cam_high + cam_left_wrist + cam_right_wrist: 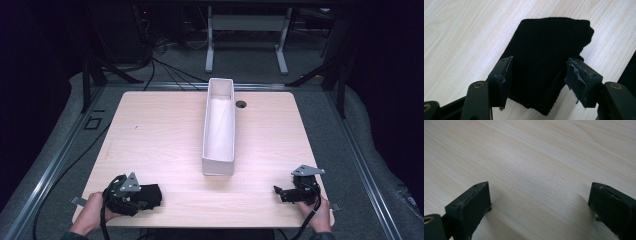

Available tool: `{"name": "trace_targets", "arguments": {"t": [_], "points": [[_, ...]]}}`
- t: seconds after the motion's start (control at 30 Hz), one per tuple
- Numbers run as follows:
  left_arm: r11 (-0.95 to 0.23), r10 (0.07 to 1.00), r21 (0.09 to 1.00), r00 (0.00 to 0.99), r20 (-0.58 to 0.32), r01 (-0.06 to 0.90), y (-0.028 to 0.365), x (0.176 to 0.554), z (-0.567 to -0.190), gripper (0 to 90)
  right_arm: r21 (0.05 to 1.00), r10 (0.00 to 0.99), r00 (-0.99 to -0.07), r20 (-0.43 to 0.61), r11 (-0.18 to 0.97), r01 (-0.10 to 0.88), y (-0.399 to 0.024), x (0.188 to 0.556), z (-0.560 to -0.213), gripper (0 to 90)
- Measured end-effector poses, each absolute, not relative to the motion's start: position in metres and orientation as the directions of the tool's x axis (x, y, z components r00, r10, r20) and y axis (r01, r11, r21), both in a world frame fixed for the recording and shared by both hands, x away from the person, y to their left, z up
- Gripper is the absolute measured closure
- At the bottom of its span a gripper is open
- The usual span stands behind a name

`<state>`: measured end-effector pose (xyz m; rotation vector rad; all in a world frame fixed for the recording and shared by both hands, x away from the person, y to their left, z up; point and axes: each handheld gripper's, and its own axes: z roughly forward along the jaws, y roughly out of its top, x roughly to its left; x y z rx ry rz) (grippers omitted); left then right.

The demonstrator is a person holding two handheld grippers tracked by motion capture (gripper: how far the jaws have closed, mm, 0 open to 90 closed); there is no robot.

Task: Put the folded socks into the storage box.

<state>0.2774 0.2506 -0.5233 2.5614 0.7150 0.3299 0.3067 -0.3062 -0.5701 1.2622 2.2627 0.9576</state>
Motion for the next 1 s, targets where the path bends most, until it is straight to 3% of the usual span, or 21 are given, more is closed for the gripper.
{"name": "trace_targets", "arguments": {"t": [0.33,0.57,1.0], "points": [[-0.793,0.519,0.431,0.848,0.108,0.431,0.236,0.282,-0.526,31.2,0.717,0.85,-0.526,0.003,0.365,0.593,-0.306,0.307,-0.57,3.7],[-0.818,0.504,0.395,0.852,0.14,0.419,0.226,0.282,-0.529,31.0,0.717,0.851,-0.526,0.0,0.367,0.593,-0.306,0.307,-0.57,3.7],[-0.833,0.498,0.374,0.847,0.186,0.408,0.219,0.282,-0.528,52.0,0.717,0.852,-0.524,0.0,0.365,0.594,-0.306,0.307,-0.57,3.8]]}}
